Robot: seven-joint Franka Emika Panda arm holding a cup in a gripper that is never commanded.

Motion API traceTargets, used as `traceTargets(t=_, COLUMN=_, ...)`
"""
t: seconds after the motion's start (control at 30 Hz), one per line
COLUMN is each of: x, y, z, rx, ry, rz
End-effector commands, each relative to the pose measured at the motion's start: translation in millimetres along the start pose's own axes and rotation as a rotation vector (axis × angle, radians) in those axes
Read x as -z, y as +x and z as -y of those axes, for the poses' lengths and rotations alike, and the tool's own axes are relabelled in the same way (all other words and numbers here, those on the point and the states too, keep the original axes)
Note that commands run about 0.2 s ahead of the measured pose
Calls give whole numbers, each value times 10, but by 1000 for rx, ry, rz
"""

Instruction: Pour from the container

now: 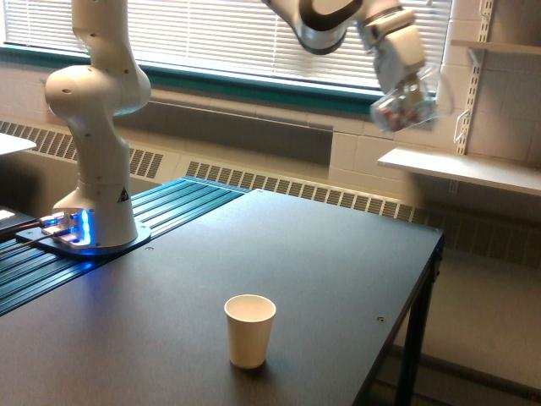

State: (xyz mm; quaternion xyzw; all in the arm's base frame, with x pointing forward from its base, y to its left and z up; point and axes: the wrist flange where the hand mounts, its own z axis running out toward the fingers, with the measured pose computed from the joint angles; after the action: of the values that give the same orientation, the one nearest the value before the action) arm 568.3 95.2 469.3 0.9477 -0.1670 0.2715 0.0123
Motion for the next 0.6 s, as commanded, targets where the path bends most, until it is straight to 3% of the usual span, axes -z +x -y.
traceTargets(t=0.03, x=-122, y=-55, z=-736, rx=-160, ry=-142, rz=44)
traceTargets(t=0.13, x=-157, y=-105, z=-975, rx=-224, ry=-188, rz=78)
traceTargets(t=0.23, x=-133, y=-140, z=-1036, rx=-248, ry=-204, rz=78)
traceTargets(t=0.3, x=-178, y=-179, z=-1277, rx=-289, ry=-255, rz=103)
traceTargets(t=0.6, x=-240, y=-435, z=-1788, rx=-476, ry=-300, rz=157)
